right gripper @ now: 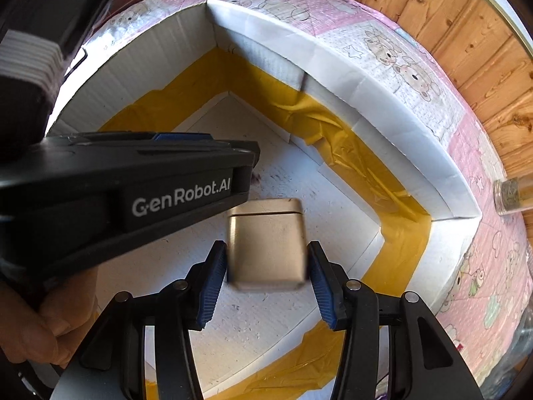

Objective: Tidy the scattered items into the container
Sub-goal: 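Open both grippers to drop the tin and clips into the box, then move both grippers back to the items and grasp the black marker with the right gripper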

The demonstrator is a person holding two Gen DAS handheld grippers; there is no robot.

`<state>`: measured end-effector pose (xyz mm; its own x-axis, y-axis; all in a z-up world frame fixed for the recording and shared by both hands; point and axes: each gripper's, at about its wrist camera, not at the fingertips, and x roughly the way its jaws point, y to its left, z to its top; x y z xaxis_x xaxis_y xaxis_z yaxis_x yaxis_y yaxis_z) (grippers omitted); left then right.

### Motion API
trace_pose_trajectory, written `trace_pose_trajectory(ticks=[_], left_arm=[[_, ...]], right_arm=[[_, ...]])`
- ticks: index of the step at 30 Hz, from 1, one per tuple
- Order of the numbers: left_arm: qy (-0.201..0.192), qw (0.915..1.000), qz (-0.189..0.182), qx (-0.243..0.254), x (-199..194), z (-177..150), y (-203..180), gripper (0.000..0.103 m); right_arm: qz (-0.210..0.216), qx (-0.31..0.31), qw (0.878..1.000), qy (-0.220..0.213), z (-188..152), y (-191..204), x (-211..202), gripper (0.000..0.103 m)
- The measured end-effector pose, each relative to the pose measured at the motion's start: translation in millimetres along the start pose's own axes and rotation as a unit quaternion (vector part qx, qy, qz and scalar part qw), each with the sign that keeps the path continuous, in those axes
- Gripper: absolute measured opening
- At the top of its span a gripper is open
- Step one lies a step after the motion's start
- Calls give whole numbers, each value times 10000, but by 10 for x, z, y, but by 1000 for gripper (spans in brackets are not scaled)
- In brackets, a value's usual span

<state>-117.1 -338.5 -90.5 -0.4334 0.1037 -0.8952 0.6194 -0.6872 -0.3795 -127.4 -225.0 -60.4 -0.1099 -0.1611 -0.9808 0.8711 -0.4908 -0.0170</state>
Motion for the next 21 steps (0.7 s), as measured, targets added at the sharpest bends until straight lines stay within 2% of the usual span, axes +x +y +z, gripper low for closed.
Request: trace_pose_trajectory(ticks=[5, 10, 17, 21], left_arm=[[36, 10000, -38, 11, -43, -24, 2, 48], [-66, 9999, -91, 23, -192, -73, -44, 48], [-443, 9984, -22, 340, -542, -228, -273, 48], [-862, 9929, 120, 815, -826, -439, -528, 48]], right_arm=[[46, 115, 9998, -180, -103, 11, -146, 51], [210, 373, 9976, -541, -314, 19, -420, 52], [256, 695, 9861, -1485, -875, 3, -882, 52], [258, 812, 9763, -1988, -1165, -59, -1029, 52]])
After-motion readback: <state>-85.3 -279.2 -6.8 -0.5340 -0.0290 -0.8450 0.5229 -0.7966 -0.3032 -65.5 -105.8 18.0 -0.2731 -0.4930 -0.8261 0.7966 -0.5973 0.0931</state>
